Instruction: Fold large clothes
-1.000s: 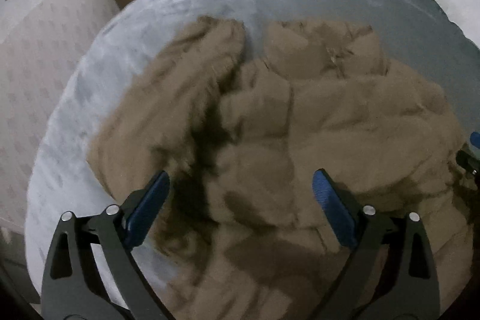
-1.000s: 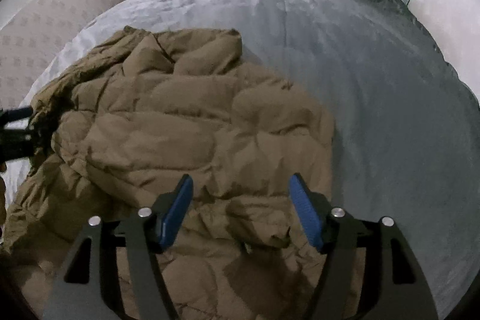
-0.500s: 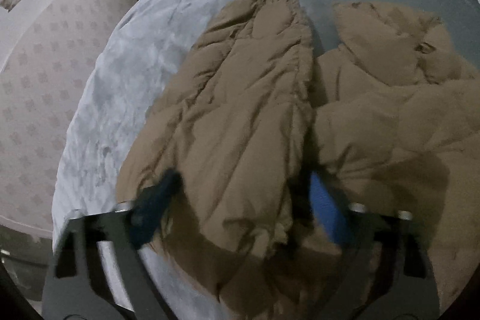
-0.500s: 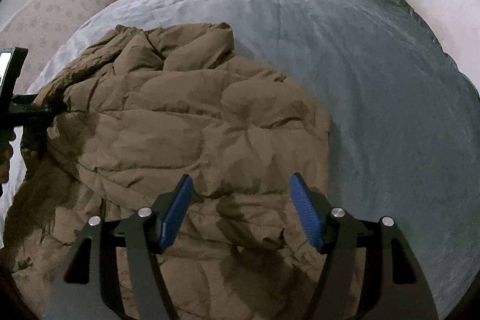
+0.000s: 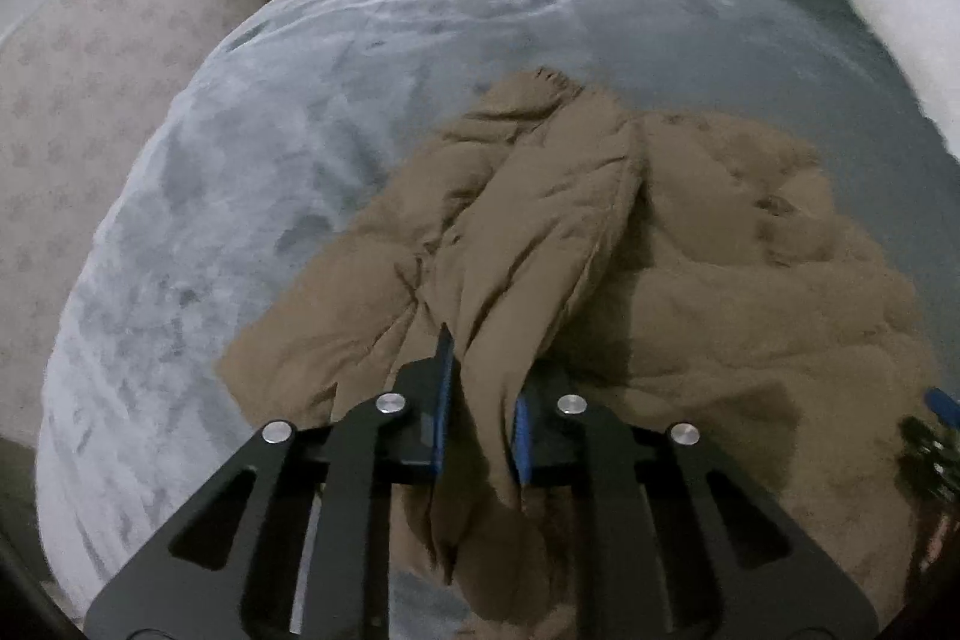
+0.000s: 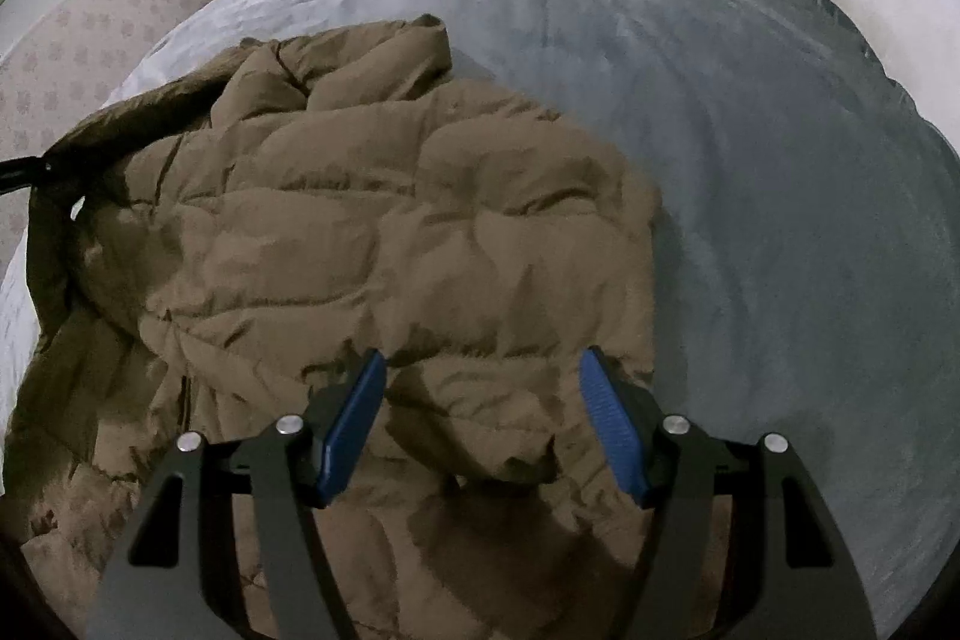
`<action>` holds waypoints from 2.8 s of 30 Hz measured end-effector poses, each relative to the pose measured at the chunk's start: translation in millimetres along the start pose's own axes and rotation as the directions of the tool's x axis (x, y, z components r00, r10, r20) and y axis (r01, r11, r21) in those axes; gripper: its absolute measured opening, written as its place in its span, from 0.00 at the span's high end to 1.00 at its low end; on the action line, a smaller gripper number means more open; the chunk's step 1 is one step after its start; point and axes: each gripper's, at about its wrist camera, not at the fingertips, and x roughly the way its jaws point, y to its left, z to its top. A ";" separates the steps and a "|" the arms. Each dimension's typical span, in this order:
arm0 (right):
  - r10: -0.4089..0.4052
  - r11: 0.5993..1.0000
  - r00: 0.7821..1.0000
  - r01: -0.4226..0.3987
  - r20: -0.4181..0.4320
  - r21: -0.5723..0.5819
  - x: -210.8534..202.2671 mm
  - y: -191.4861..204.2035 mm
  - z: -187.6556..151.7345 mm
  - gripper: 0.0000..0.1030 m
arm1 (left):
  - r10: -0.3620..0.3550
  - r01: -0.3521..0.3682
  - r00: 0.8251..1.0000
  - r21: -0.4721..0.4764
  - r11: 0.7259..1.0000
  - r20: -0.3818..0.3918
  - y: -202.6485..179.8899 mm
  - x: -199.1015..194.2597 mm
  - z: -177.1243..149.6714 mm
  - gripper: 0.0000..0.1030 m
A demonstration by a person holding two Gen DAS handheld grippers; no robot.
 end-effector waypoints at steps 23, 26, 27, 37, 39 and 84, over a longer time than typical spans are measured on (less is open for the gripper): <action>-0.010 0.998 1.000 0.011 0.025 -0.057 -6.4 27.4 0.1 0.33 | -0.113 0.117 0.993 0.246 0.962 -0.027 -4.6 -26.5 -93.1 0.69; -0.006 0.995 0.999 0.011 0.047 -0.098 -10.4 37.7 13.9 0.33 | -0.090 0.087 0.996 0.217 0.972 0.008 -2.2 -33.0 -88.5 0.22; -0.003 0.995 0.999 0.008 0.047 -0.104 -9.8 40.3 18.1 0.33 | -0.072 0.067 0.997 0.209 0.976 0.016 -4.4 -32.6 -84.4 0.19; -0.002 0.977 0.998 0.016 0.066 -0.214 -8.6 64.3 35.8 0.33 | 0.106 -0.103 0.994 0.203 0.974 -0.001 -19.1 -6.9 -40.9 0.19; -0.011 0.975 0.998 0.024 0.058 -0.219 -6.5 60.2 31.5 0.33 | 0.138 -0.132 0.990 0.192 0.972 -0.018 -16.0 3.5 -24.4 0.19; -0.052 0.997 0.995 0.057 0.087 -0.060 -31.3 -11.4 25.2 0.33 | -0.128 0.105 0.990 0.317 0.943 0.055 -61.9 -101.9 -91.3 0.10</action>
